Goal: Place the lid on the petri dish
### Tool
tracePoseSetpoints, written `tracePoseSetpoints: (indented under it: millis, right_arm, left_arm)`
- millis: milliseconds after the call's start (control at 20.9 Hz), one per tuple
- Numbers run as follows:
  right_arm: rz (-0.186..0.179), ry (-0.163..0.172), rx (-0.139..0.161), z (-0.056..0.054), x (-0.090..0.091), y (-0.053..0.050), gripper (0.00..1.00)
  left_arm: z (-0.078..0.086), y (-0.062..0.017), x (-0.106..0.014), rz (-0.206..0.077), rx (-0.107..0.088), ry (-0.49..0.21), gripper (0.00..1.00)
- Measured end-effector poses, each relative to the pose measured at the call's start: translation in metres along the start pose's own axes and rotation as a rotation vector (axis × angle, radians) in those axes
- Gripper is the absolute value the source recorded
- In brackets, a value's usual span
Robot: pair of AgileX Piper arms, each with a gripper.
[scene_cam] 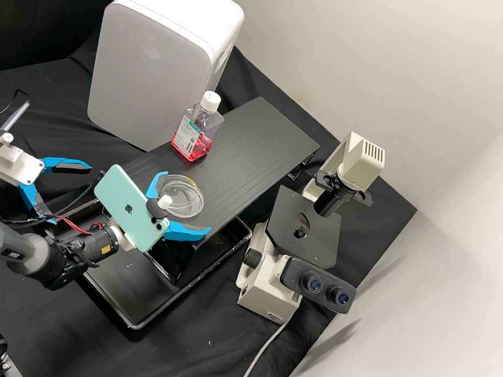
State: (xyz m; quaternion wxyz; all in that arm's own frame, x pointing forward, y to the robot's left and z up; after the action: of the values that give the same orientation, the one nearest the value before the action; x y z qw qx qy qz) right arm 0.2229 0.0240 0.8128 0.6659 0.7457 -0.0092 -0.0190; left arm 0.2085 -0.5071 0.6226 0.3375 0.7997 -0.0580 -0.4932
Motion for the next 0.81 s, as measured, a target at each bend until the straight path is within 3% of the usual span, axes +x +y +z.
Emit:
tracePoseSetpoints:
  millis: [192, 287, 527, 623, 814]
  right_arm:
    - [0.029, 0.020, 0.038, -0.002, -0.007, 0.004, 1.00]
    - [0.088, 0.048, 0.071, -0.003, -0.011, 0.012, 1.00]
    - [0.171, 0.148, 0.076, -0.012, -0.019, 0.019, 1.00]
    - [0.162, 0.165, 0.062, -0.016, -0.019, 0.016, 1.00]
    - [0.083, 0.177, -0.027, -0.023, -0.017, 0.001, 1.00]
  left_arm:
    - [0.000, 0.0000, 0.000, 0.000, 0.000, 0.000, 1.00]
    - [0.000, 0.0000, 0.000, 0.000, 0.000, 0.000, 1.00]
    - [0.000, 0.0000, 0.000, 0.000, 0.000, 0.000, 1.00]
    - [0.000, 0.0000, 0.000, 0.000, 0.000, 0.000, 1.00]
    - [0.000, 0.0000, 0.000, 0.000, 0.000, 0.000, 1.00]
